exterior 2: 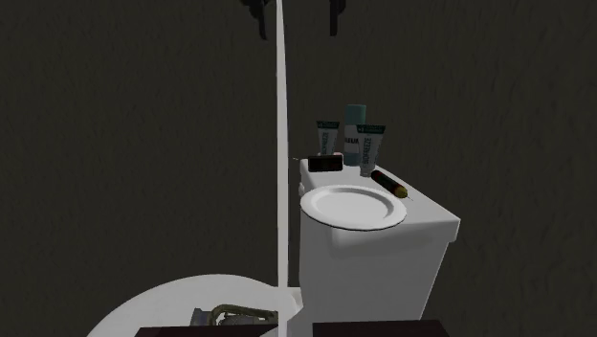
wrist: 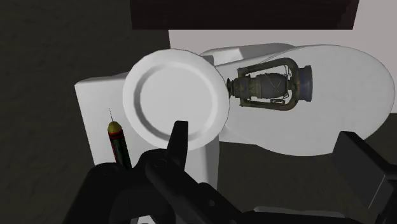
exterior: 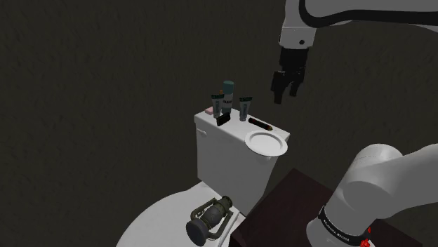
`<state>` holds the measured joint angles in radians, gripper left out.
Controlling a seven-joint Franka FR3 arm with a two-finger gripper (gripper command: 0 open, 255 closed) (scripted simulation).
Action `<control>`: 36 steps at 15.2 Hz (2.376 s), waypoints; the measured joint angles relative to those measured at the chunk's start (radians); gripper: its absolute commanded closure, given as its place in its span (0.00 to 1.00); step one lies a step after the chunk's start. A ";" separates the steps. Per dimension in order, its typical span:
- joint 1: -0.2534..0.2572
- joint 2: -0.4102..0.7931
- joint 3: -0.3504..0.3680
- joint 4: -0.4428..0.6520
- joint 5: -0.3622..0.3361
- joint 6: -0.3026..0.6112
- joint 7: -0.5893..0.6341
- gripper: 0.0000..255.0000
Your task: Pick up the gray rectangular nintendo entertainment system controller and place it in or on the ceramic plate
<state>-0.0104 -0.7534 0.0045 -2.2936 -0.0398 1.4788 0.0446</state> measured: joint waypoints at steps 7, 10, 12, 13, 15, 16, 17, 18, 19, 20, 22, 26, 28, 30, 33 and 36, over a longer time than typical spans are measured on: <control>-0.032 0.179 0.049 0.045 0.022 0.110 0.149 0.00; -0.048 0.284 0.078 0.085 0.030 0.161 0.244 0.00; -0.067 0.365 0.081 0.121 0.023 0.199 0.291 0.00; -0.071 0.406 0.090 0.147 0.023 0.209 0.323 0.00; -0.079 0.485 0.102 0.184 0.021 0.240 0.387 0.00; -0.084 0.520 0.104 0.204 0.018 0.251 0.413 0.00; -0.089 0.562 0.107 0.232 0.014 0.261 0.442 0.00; -0.093 0.609 0.109 0.265 0.010 0.269 0.471 0.00; -0.096 0.650 0.110 0.289 0.007 0.282 0.499 0.00; -0.099 0.686 0.110 0.315 0.003 0.287 0.525 0.00; -0.105 0.769 0.107 0.388 -0.005 0.288 0.576 0.00; -0.112 0.936 0.092 0.531 -0.018 0.294 0.671 0.00; -0.117 1.013 0.080 0.596 -0.022 0.296 0.712 0.00; -0.119 1.096 0.068 0.684 -0.023 0.285 0.754 0.00; -0.128 1.218 0.047 0.814 -0.021 0.266 0.805 0.00; -0.136 1.340 0.026 0.956 -0.014 0.235 0.857 0.00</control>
<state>-0.1468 0.5866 0.0306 -1.3381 -0.0533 1.7139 0.9021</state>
